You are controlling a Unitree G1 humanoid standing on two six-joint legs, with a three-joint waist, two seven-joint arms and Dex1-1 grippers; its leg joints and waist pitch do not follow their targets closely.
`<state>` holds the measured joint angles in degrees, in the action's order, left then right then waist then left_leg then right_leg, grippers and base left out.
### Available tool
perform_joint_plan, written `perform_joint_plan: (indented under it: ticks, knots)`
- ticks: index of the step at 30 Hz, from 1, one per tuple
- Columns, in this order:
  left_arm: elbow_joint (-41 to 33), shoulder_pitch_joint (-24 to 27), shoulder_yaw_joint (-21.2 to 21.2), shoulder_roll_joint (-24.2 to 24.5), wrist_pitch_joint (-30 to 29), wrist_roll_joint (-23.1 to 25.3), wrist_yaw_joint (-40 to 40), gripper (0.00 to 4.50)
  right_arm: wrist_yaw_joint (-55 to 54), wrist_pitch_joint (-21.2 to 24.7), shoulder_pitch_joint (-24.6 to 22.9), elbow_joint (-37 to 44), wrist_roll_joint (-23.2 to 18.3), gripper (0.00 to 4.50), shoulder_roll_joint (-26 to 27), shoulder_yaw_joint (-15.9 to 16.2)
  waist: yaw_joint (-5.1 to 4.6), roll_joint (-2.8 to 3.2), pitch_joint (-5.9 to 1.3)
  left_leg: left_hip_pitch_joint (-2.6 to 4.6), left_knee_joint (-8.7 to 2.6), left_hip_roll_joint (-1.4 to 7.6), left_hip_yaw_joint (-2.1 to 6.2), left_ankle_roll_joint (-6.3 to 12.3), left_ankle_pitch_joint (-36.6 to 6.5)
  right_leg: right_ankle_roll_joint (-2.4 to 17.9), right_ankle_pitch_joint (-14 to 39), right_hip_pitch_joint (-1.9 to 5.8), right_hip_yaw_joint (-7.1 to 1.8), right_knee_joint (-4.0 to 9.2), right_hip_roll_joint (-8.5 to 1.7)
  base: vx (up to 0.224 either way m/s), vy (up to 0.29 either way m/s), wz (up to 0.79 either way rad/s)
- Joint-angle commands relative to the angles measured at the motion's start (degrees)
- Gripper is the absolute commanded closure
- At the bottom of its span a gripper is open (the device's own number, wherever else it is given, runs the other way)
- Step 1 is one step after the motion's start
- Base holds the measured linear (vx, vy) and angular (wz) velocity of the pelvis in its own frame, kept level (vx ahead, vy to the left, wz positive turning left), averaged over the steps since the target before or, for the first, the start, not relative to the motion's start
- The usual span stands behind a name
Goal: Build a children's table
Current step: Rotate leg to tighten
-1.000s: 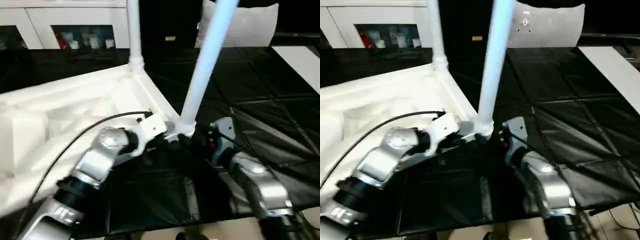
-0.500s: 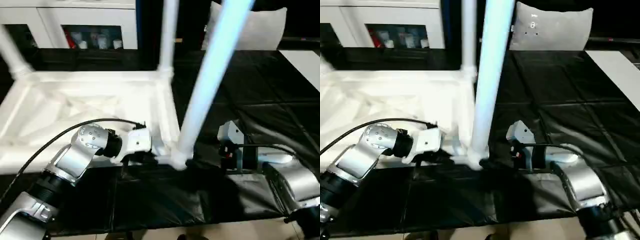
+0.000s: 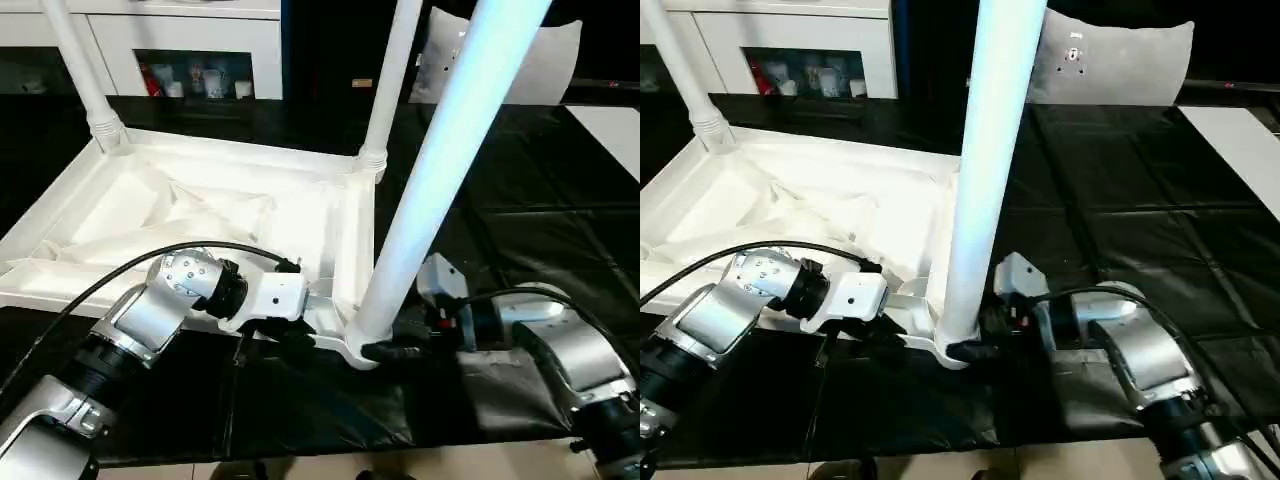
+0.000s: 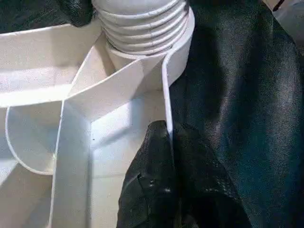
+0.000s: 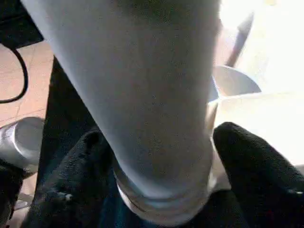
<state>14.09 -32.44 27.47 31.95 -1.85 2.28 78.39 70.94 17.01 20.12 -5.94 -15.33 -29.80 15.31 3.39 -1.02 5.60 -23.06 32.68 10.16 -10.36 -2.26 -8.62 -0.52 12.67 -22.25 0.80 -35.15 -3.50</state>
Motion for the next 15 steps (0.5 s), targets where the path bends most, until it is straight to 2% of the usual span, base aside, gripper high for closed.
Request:
perform_joint_plan:
  ticks: [1,7,11,14,15]
  knots:
    - [0.09,-0.16,3.82,-0.20,1.67,1.94,3.28,4.50,0.25,-1.02,0.86,-1.19,0.20,1.29,-0.23,-0.11,-0.32,-0.18,-3.88,2.03,-3.12,3.14,0.50,4.57,-8.09,16.47,-0.11,1.93,-1.81,3.18,-3.95,0.000,0.000,0.00]
    - [0.19,-0.03,3.96,0.07,1.97,2.03,3.28,4.50,0.72,-1.67,0.33,-0.90,0.59,1.75,-0.33,0.63,-0.24,-0.15,-3.96,2.02,-3.01,3.13,0.49,4.90,-7.75,16.78,-1.16,2.01,-1.77,3.06,-3.96,0.000,0.000,0.00]
    - [0.33,0.33,3.77,0.17,2.11,2.16,3.07,4.50,0.46,-1.13,-0.72,-0.07,0.39,1.79,0.07,0.82,-0.24,-0.17,-4.01,2.04,-2.98,3.11,0.49,4.78,-7.75,16.82,-1.16,2.04,-1.76,3.00,-3.91,0.000,0.000,0.00]
    - [-0.21,0.96,2.86,-0.44,0.66,1.44,1.59,4.50,-1.61,0.85,-2.10,1.28,-0.96,1.82,1.19,-0.03,-0.19,-0.29,-3.99,1.96,-2.95,3.10,0.49,5.12,-7.13,16.77,-1.78,2.08,-1.76,2.92,-3.94,0.000,0.000,0.00]
    - [-0.84,1.32,2.13,-1.30,-1.14,0.95,0.03,4.50,-4.63,3.10,-2.89,2.15,-1.50,1.82,2.54,-0.87,-0.21,-0.29,-3.89,2.02,-3.01,3.11,0.46,5.11,-7.11,16.71,-1.69,1.99,-1.78,2.98,-3.88,0.000,0.000,0.00]
